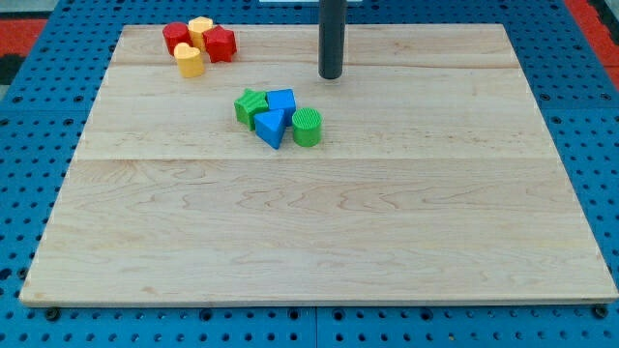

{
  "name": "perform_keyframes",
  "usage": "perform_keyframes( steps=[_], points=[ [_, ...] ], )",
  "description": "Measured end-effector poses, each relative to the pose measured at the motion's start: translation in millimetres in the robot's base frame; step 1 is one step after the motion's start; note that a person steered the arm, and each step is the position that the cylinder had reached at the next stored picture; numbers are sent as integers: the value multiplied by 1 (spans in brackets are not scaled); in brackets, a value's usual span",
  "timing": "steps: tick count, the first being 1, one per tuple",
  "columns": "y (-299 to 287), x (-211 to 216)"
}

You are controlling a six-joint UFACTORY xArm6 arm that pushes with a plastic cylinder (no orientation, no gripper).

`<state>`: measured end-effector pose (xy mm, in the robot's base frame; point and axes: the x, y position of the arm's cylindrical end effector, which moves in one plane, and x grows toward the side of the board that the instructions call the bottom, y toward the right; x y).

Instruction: Slightly push the yellow hexagon and red circle towards the left side of the board

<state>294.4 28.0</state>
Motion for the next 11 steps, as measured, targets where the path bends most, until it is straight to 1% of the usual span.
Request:
perform_keyframes(
  steps=[1, 2, 3, 4, 5, 6, 7, 8, 9, 10, 11],
  points=[
    [-10, 0],
    [-15, -19],
    [6, -77],
    [-29, -102],
    [-89, -101],
    [-167, -101],
    [-182, -101],
    [-182, -88],
    [-174, -102],
    [-224, -102],
    [-248, -93]
  ],
)
